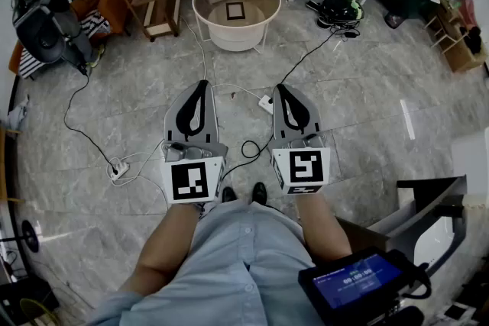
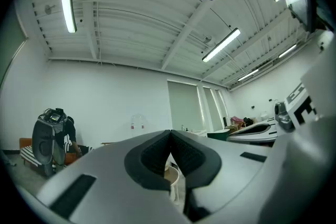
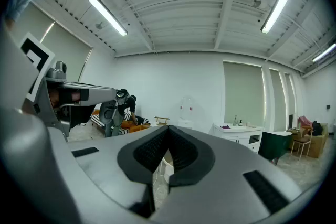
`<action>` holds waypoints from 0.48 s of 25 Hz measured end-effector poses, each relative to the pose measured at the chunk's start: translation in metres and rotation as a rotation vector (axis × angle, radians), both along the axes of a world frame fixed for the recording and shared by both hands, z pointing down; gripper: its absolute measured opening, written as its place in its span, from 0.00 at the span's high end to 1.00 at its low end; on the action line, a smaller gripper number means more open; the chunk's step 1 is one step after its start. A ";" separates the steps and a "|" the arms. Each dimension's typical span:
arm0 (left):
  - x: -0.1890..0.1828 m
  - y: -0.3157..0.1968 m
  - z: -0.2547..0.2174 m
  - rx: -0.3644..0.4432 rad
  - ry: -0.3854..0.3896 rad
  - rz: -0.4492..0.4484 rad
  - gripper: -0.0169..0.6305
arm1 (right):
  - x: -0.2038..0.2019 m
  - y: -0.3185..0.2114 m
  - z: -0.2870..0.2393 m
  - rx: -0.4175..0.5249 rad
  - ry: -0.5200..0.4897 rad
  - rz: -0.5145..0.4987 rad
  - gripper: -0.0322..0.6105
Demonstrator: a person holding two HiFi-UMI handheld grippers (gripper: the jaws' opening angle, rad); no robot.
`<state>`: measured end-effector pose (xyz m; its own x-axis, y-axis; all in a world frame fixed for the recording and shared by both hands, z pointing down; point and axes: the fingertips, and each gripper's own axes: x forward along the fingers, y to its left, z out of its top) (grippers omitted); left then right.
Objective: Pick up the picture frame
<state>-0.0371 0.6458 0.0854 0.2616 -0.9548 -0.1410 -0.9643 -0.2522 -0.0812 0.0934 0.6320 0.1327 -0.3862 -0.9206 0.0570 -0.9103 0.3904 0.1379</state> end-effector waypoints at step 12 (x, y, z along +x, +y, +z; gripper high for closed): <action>-0.033 -0.010 0.015 -0.026 -0.024 0.010 0.96 | -0.026 -0.007 0.006 0.012 -0.001 0.025 0.93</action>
<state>-0.0699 0.6356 0.1003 0.2740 -0.9555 -0.1094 -0.9596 -0.2641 -0.0974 0.0678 0.6245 0.1386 -0.3632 -0.9306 0.0460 -0.9198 0.3660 0.1417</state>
